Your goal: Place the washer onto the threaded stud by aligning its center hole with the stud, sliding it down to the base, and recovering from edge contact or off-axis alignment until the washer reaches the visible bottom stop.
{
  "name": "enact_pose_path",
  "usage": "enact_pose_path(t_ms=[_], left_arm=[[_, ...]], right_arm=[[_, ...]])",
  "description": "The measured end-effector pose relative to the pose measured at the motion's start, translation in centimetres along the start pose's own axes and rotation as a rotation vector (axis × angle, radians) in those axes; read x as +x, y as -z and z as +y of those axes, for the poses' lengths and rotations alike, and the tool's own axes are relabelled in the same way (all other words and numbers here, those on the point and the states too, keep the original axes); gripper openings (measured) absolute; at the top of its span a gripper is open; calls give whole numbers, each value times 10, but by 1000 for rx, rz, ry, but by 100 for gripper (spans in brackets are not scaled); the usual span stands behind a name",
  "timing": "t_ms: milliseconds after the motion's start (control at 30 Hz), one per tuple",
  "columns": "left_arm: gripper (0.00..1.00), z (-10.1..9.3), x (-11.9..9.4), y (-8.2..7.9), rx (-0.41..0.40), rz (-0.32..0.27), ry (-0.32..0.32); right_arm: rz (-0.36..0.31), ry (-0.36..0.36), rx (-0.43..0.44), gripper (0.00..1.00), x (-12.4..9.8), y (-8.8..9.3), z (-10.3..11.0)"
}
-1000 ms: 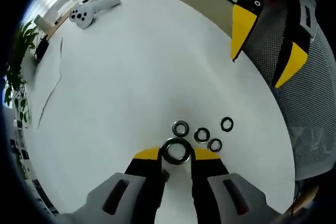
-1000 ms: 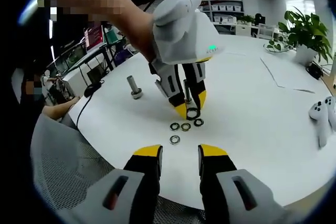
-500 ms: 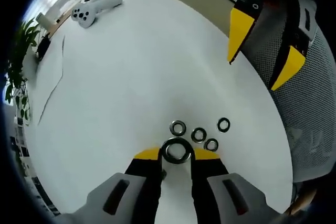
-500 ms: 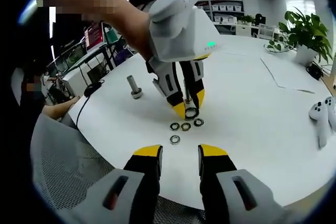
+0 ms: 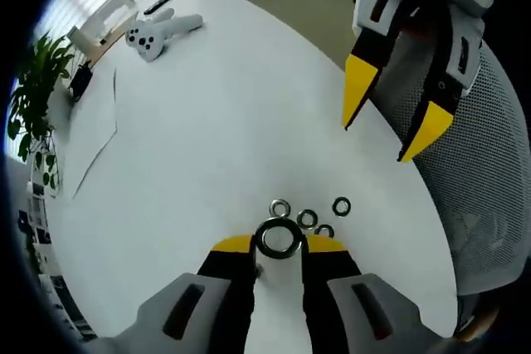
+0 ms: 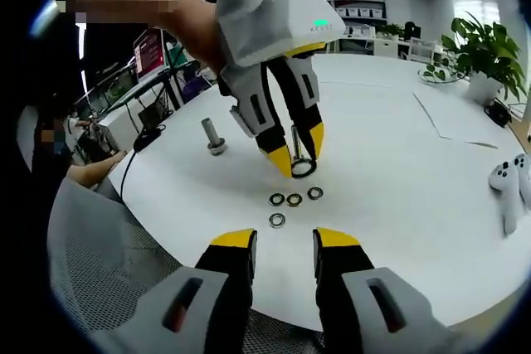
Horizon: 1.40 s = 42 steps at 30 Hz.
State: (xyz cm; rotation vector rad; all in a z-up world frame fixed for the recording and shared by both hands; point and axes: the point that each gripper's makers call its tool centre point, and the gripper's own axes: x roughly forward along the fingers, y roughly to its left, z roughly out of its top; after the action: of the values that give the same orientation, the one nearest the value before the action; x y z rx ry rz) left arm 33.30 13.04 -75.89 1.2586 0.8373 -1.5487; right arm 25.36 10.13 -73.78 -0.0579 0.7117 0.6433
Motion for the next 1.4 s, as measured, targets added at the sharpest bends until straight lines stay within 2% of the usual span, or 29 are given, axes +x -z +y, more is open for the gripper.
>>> enact_pose_path(t_ms=[200,367,633,867,1267,1400], left_arm=[[18,-7,-20,1,-1,-16,-21],[18,-12,-35,10,-10,-15,-36],[18,-21,-56,37,-57,-7,-63],[19,-28,-72,70,-137,2,-87],[19,-39,-88,120,-254,31,-107],[19,-42,-94,132,-291,32,-114]], right_arm=[[4,0,-5,30,0,1,0],[12,1,-13,30,1,1,1],[22,5,-21,30,1,3,0],[32,6,-29,30,1,5,0],[43,8,-40,30,1,6,0],[45,6,-41,30,1,6,1]])
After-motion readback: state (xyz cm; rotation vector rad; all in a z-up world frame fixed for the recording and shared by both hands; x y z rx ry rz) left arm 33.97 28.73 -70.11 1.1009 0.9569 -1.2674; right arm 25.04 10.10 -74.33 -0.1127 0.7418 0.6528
